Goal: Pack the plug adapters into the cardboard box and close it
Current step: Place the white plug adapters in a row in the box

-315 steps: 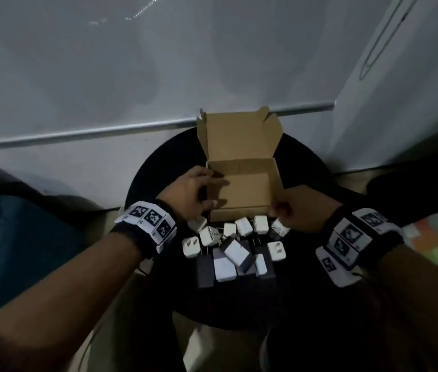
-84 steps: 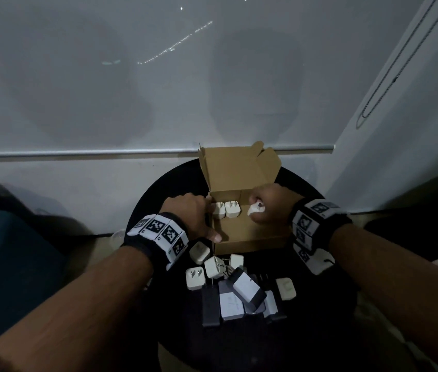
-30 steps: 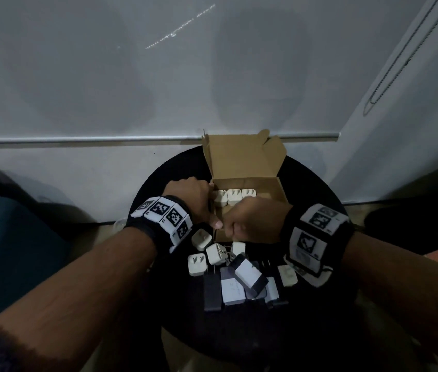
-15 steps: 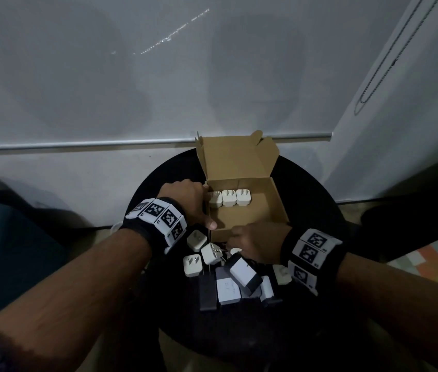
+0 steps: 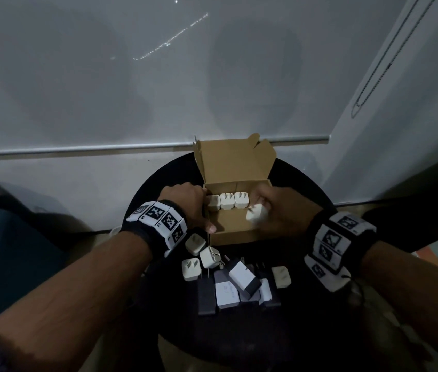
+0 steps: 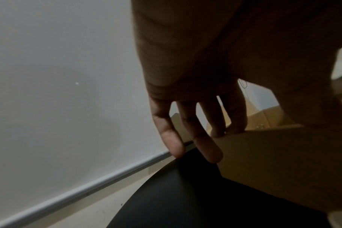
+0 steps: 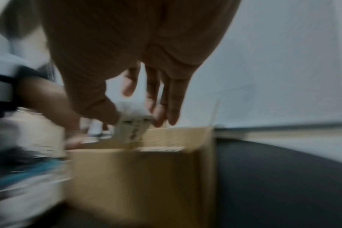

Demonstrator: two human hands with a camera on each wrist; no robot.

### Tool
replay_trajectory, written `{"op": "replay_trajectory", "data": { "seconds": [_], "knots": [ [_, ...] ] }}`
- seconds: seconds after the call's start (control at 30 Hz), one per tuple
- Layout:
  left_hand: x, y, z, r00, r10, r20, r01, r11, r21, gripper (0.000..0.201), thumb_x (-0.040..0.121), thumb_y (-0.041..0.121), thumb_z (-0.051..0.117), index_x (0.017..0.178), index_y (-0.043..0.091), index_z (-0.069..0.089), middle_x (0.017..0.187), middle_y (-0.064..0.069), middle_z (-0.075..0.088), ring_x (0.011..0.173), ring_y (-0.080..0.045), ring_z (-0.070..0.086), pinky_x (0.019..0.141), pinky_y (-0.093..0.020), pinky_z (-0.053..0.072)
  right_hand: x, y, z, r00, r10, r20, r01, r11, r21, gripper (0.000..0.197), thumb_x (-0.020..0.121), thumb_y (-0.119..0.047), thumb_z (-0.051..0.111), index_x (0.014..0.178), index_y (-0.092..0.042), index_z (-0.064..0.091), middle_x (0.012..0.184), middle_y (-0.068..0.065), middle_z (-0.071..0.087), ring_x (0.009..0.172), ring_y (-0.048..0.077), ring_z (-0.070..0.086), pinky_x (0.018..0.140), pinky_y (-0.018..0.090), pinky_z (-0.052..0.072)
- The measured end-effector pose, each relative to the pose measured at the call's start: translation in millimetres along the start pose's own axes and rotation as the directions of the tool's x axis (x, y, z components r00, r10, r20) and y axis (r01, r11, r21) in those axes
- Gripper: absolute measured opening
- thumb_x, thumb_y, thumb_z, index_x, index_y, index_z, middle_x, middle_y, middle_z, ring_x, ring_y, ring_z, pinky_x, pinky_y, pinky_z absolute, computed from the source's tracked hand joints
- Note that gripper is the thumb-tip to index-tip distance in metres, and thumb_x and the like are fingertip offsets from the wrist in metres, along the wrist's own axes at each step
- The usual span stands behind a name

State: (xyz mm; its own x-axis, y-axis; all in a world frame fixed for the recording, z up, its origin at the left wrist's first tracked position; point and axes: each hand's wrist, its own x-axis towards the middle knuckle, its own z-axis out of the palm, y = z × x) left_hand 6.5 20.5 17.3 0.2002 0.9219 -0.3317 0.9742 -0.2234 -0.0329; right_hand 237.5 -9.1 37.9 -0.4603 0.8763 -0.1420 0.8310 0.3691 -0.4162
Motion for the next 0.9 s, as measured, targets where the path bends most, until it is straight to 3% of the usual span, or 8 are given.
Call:
{"op": "replay_trajectory", "data": {
  "seconds": [0.1,0.27,0.4,0.5,0.6,0.7,0.77,0.9],
  "knots": [
    [0,2,-1,1.000,-0.007,-0.007,0.007,1.000,0.000,0.073,0.057,0.073,0.073,0.114,0.029,0.061,0.079,0.007,0.052,0.076,-0.019,0.055,0.066,-0.030,0.040,22,17,-4,0.999,0.037,-0.038,-0.042,0.993,-0.115,0.050,0.067,-0.021,0.076,0.115,-0.021,0.063,0.105,0.002,0.060,0.092,0.021,0.061,0.080,0.033,0.052],
    [0,0,1,1.000,0.010,-0.004,-0.010,1.000,0.022,0.077,0.058,0.075,0.071,0.120,0.030,0.058,0.088,0.005,0.059,0.086,-0.020,0.063,0.065,-0.030,0.041,46,26,0,0.990,0.110,-0.087,-0.120,0.985,-0.121,0.040,0.068,-0.022,0.077,0.106,-0.019,0.066,0.098,-0.004,0.050,0.093,0.019,0.057,0.082,0.033,0.050],
    [0,0,0,1.000,0.003,-0.005,-0.003,1.000,0.012,0.078,0.056,0.074,0.073,0.117,0.028,0.059,0.087,0.005,0.059,0.085,-0.020,0.063,0.065,-0.030,0.042,56,23,1,0.987,0.154,-0.049,-0.160,0.973,-0.166,0.034,0.069,-0.032,0.077,0.098,-0.018,0.066,0.093,-0.004,0.056,0.092,0.019,0.060,0.079,0.032,0.052],
    [0,1,0,1.000,0.006,-0.009,-0.005,1.000,0.016,0.078,0.057,0.073,0.073,0.117,0.027,0.058,0.090,0.003,0.059,0.087,-0.022,0.063,0.066,-0.031,0.042,58,22,-4,0.969,0.247,-0.028,-0.248,0.968,-0.040,0.036,0.074,-0.045,0.075,0.099,-0.021,0.065,0.079,-0.012,0.060,0.078,0.010,0.062,0.066,0.021,0.047],
    [-1,1,1,1.000,0.005,-0.014,-0.005,1.000,0.018,0.077,0.058,0.072,0.073,0.118,0.026,0.058,0.088,0.003,0.058,0.087,-0.022,0.063,0.066,-0.031,0.042,59,21,-12,0.962,0.274,0.000,-0.273,0.956,0.106,0.028,0.083,-0.045,0.067,0.096,-0.020,0.067,0.069,-0.012,0.063,0.070,0.009,0.063,0.060,0.017,0.044],
    [-1,1,2,1.000,0.012,-0.025,-0.011,1.000,0.020,0.077,0.059,0.072,0.073,0.118,0.026,0.058,0.091,0.003,0.061,0.086,-0.022,0.063,0.066,-0.031,0.042,59,18,-16,0.955,0.286,0.073,-0.295,0.906,0.304,0.025,0.089,-0.034,0.063,0.100,-0.012,0.066,0.065,-0.003,0.067,0.052,0.006,0.062,0.053,0.015,0.050],
    [-1,2,1,0.999,0.011,-0.031,-0.010,1.000,0.024,0.077,0.059,0.072,0.073,0.118,0.026,0.058,0.094,0.002,0.062,0.087,-0.022,0.063,0.066,-0.031,0.042,58,18,-17,0.956,0.283,0.082,-0.293,0.882,0.370,0.022,0.087,-0.024,0.068,0.105,-0.011,0.062,0.069,-0.002,0.066,0.047,0.002,0.062,0.047,0.009,0.048],
    [-1,3,0,1.000,0.008,-0.023,-0.008,1.000,0.016,0.076,0.059,0.071,0.074,0.118,0.024,0.058,0.091,0.002,0.060,0.085,-0.022,0.062,0.066,-0.031,0.041,57,23,-14,0.957,0.285,0.053,-0.290,0.934,0.208,0.035,0.074,-0.016,0.077,0.103,-0.026,0.060,0.086,-0.007,0.061,0.076,0.010,0.060,0.059,0.015,0.047]
  ]
}}
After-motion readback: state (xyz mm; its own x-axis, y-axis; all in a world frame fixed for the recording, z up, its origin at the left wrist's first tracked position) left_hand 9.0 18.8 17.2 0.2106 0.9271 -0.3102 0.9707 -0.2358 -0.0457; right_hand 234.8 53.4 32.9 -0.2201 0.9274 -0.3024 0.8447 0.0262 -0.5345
